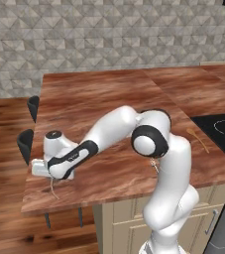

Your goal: Organize the utensils by type. Pick up the wooden spoons from the counter and place them in the open cabinet. Then pick up the metallic utensils from the counter and place them in the open drawer.

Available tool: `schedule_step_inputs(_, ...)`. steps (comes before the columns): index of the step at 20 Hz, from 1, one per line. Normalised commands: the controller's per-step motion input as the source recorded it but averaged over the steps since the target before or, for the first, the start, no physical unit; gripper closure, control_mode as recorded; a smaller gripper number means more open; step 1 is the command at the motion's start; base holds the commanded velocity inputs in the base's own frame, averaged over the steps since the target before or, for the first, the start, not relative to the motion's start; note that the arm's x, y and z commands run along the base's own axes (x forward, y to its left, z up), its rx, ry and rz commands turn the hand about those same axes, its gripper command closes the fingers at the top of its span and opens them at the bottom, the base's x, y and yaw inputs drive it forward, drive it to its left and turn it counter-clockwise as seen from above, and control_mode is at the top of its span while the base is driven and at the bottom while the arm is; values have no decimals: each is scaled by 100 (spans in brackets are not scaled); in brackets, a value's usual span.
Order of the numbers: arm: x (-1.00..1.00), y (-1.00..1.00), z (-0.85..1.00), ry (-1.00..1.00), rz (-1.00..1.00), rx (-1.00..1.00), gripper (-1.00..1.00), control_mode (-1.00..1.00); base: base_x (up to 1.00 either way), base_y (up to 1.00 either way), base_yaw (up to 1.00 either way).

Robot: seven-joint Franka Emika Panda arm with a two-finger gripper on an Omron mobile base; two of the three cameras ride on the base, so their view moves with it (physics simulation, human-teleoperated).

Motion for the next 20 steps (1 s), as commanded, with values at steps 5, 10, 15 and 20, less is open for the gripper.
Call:
schedule_step_inputs(5, 0, -32, 65, -1, 12, 14, 100, -100, 0, 0, 0)
schedule_step_inputs(10, 0, -42, 75, 0, 24, 14, 100, -100, 0, 0, 0)
schedule_step_inputs(15, 8, -49, 48, 0, 29, 2, 100, -100, 0, 0, 0)
schedule_step_inputs(20, 15, -55, 25, 0, 33, 0, 100, -100, 0, 0, 0)
